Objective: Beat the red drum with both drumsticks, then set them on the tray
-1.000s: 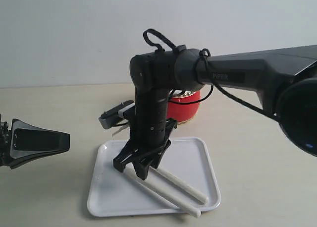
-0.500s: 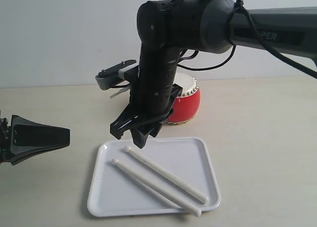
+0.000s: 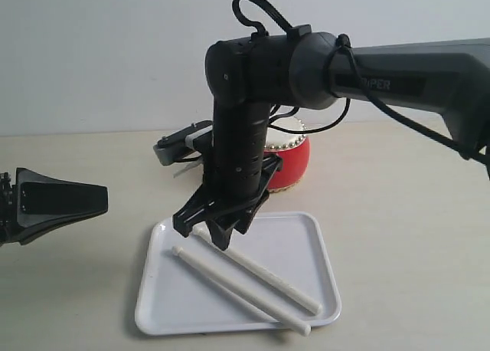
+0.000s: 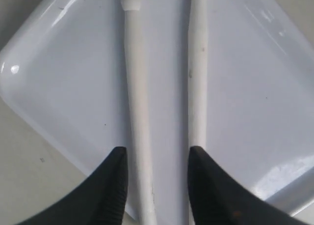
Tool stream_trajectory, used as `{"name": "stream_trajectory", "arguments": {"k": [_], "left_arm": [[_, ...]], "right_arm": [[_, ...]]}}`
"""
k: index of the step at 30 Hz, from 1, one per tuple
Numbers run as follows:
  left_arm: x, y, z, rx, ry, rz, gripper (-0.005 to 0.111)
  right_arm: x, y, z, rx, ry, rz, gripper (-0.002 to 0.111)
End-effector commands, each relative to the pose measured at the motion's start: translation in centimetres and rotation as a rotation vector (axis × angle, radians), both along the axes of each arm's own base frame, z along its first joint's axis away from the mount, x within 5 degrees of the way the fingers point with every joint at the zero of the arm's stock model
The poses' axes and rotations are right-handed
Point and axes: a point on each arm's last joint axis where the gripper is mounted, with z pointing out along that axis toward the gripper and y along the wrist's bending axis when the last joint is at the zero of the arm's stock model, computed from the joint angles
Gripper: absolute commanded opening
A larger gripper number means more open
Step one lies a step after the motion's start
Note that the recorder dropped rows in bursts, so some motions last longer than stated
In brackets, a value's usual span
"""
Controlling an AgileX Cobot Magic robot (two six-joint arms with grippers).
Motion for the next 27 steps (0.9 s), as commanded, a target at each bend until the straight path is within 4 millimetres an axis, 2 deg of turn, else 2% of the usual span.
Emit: {"name": "stream_trajectory", "arguments": {"k": [1, 3, 6, 8, 12, 17, 22, 27], "left_arm": [[0.0, 0.1, 0.3, -0.007, -0.025, 0.010, 0.000], [-0.1, 0.1, 0.2, 0.010, -0.028, 0.007, 0.000], [-0.7, 0.2, 0.8, 0.069, -0.041, 0.017, 0.000], [-1.4, 0.4, 1.2, 0.115, -0.060, 0.053, 0.000], [-3.6, 1.1, 1.3, 0.238, -0.096, 0.181, 0.000], [-6.8, 2.2, 2.0, 0.262, -0.121, 0.426, 0.000], [-10.5, 2.7, 3.3, 0.221, -0.183, 0.562, 0.000], [-14.5, 2.9, 4.0, 0.243, -0.204, 0.616, 0.000]], "right_arm": [[-0.4, -1.3, 3.4, -0.014, -0.101, -0.017, 0.018], [-1.7, -2.9, 6.0, -0.017, -0.148, -0.021, 0.001], [-4.2, -6.3, 9.9, 0.061, -0.241, -0.098, 0.000], [-6.2, -9.1, 11.3, 0.110, -0.297, -0.154, 0.000], [-11.7, -14.9, 13.3, 0.197, -0.457, -0.263, 0.000], [-18.7, -20.6, 15.7, 0.337, -0.681, -0.317, 0.000], [-24.6, -24.9, 15.7, 0.473, -0.833, -0.353, 0.000], [-27.8, -27.4, 14.9, 0.563, -0.970, -0.362, 0.000]]}}
